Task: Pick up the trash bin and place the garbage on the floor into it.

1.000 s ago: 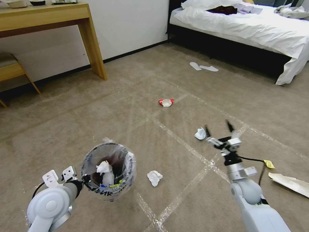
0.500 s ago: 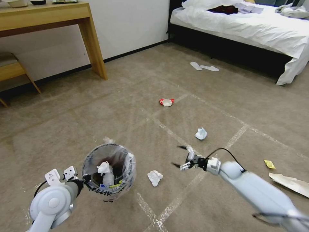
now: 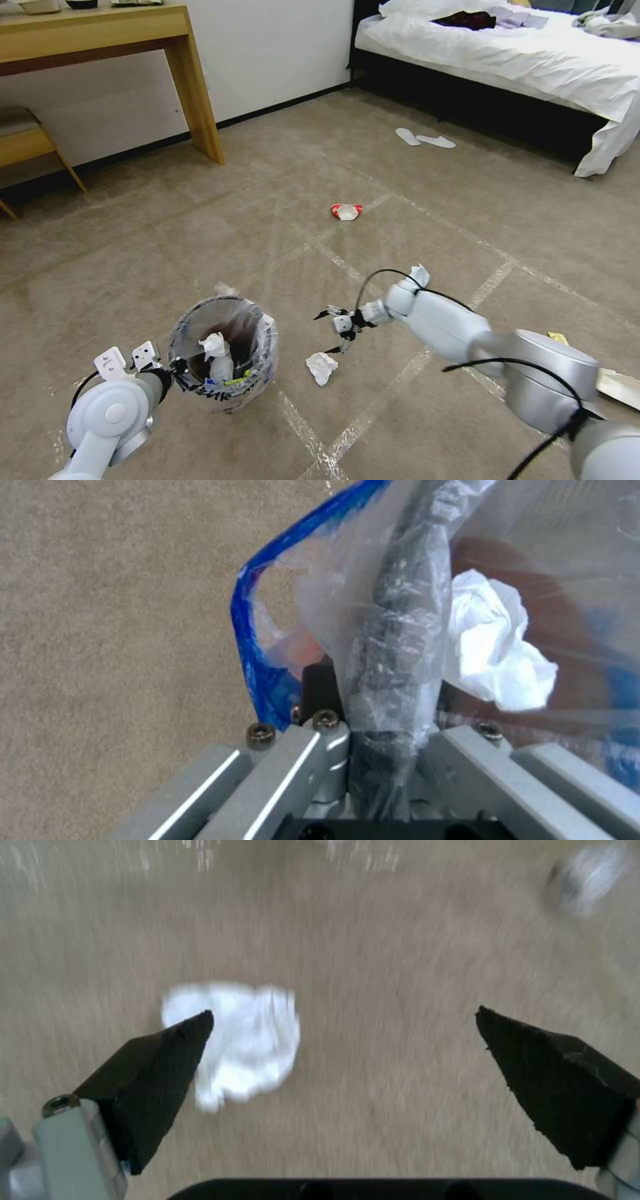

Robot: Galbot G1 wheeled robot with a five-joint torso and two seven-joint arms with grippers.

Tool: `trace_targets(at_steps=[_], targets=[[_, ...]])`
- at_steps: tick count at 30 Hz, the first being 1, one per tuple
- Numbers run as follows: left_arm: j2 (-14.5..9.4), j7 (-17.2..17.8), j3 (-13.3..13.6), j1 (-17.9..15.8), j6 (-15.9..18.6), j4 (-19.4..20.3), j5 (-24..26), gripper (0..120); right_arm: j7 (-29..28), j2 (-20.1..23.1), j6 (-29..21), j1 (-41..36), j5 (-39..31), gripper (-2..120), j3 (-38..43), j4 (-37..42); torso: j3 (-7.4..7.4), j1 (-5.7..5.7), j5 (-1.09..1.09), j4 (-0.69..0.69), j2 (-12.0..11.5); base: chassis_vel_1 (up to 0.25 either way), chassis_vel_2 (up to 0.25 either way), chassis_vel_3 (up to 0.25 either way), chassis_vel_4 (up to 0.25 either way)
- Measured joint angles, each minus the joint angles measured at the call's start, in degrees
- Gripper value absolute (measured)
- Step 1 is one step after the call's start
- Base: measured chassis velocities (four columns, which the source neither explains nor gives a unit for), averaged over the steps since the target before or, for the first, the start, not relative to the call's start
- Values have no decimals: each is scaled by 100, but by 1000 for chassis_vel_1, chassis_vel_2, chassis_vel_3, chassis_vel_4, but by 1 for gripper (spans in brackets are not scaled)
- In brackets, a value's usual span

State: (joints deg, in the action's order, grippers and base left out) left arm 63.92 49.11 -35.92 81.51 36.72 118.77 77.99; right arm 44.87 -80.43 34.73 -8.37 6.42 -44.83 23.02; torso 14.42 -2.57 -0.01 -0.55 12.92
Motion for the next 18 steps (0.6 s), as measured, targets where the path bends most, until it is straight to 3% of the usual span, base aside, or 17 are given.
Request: trace_targets(at_steps=[4, 10, 18], targets=[[19, -12, 23, 34, -4, 9, -56, 1, -113, -371, -81, 65, 808, 100, 95, -594, 0, 0, 0, 4, 0, 0, 0, 0, 0], [14, -14, 13, 50, -18, 73, -60, 1, -230, -513, -121, 46, 939, 100, -18, -604, 0, 1, 1, 2, 0, 0, 0, 0, 0], [-71, -17, -46, 102, -59, 113, -41, 1, -359, -836, -243, 40, 1619, 100, -167, -861, -1, 1, 1, 3, 1, 0, 0, 0, 0]])
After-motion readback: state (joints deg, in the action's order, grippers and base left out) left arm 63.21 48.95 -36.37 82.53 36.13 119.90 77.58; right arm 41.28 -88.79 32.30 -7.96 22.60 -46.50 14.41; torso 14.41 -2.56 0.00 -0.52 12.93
